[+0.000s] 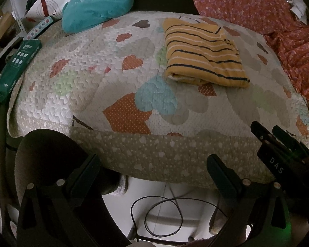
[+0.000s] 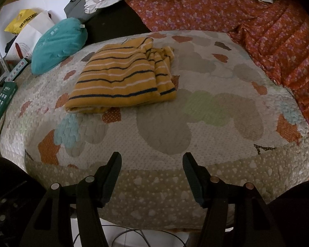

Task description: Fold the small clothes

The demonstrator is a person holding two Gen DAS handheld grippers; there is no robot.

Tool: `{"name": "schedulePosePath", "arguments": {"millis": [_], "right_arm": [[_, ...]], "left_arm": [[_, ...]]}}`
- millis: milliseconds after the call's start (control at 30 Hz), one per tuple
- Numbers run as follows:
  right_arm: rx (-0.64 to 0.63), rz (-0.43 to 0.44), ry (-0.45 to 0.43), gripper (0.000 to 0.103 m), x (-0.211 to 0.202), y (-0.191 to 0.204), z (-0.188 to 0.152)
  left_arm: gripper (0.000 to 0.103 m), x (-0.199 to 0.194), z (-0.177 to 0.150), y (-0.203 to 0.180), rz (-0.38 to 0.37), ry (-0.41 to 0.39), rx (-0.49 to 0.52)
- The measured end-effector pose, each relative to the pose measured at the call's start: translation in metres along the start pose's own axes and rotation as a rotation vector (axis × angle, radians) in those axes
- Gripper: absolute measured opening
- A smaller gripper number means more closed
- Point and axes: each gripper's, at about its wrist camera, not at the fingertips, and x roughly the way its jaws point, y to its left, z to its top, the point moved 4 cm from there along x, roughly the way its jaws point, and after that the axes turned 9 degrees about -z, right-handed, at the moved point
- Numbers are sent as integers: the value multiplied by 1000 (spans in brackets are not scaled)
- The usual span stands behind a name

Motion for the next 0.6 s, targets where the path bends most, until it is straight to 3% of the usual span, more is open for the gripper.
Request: {"name": "schedulePosePath", "arguments": {"millis": [600], "right_arm": [[-22,-1,4,66,1,7,-3]], "left_arm": [[103,5,-3,2,2,11,-14]]}}
